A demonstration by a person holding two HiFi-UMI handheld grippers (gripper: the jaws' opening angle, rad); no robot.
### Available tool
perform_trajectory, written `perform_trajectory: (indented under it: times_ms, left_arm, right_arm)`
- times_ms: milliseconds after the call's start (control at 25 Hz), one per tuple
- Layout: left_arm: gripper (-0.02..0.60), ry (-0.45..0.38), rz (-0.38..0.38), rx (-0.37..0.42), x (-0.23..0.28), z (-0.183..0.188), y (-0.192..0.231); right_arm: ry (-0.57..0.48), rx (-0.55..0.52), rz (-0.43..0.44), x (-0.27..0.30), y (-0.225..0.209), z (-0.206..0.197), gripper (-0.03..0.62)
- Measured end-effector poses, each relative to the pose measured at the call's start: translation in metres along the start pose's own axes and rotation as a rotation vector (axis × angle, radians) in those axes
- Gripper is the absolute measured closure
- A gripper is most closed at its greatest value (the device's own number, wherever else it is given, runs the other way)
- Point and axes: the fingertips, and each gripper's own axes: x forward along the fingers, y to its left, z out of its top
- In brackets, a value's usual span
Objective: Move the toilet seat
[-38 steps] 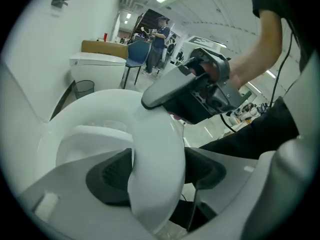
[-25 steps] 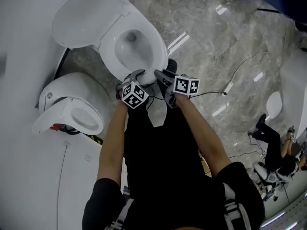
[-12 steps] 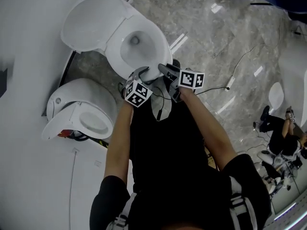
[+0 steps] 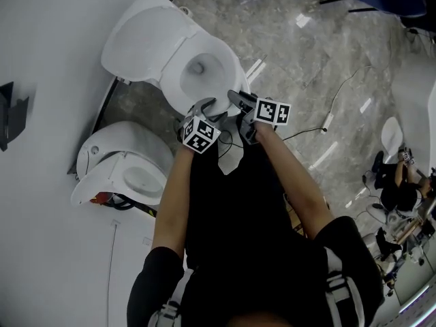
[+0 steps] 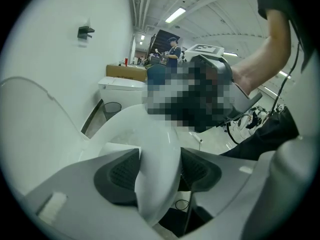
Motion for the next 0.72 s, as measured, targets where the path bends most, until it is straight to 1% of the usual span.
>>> perform_trajectory:
  times_ms: [160,240,440,600,720]
  left_arm:
    - [0.342,-0.039,-0.039,-0.052,-0.030,-0.004,0.030]
    - [0.345,-0.048,-0.050,-0.055,-0.041,0.001,0.037]
    - [0.357,-0.046,-0.064,-0.016,-0.052,0.010,0.042]
    - [0.370,-0.031,-0.063,0.037,-0.049,0.012,0.043]
    - [0.375,-0.029,-0.066,0.060,-0.048,0.019,0.043]
  right_arm:
    - [-0.018,-0.004,-0.033,0.028,0.033,0.003,0.449]
    - [-0.028,-0.009,-0.045,0.031,0.045,0.008,0.448]
    - [-0.058,-0.004,-0.071,0.031,0.057,0.019,0.461]
    - [-0.109,0.023,-0.063,0.029,0.053,0.025,0.467]
    - [-0.143,0.028,-0.061,0.024,0.053,0.032,0.468]
